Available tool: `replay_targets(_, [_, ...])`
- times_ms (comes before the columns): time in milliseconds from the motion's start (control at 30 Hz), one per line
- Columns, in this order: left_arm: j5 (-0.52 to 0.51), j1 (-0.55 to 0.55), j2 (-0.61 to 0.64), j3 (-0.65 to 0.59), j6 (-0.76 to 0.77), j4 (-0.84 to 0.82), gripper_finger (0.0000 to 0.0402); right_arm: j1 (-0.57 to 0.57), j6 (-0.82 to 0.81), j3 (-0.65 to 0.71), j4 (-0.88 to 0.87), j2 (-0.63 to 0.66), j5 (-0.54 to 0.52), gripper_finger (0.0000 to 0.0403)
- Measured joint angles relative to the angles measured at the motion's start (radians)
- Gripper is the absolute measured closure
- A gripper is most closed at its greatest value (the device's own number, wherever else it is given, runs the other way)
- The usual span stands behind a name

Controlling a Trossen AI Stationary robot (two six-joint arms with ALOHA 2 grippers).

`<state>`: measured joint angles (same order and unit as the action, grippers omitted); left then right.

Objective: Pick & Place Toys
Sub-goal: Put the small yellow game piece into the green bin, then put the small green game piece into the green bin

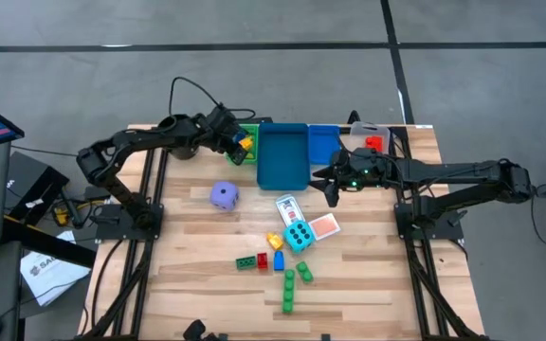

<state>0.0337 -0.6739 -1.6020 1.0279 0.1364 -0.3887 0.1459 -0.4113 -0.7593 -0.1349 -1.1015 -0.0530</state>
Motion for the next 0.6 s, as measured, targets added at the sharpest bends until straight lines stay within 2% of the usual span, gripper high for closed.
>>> replay_targets(467, [0.001,0.003,0.000,-0.001,0.003,-0.001,0.0260,0.000,0.000,0.000,0.000,0.000,0.000,0.0223])
replay_targets(533, [0.035,0.006,0.003,-0.001,0.002,0.007,0.0259,0.000,0.000,0.000,0.000,0.000,0.000,0.0223])
replay_targets(600, [0.120,0.009,0.012,-0.002,0.002,0.016,0.0255,0.000,0.001,0.000,0.000,0.000,0.000,0.0223])
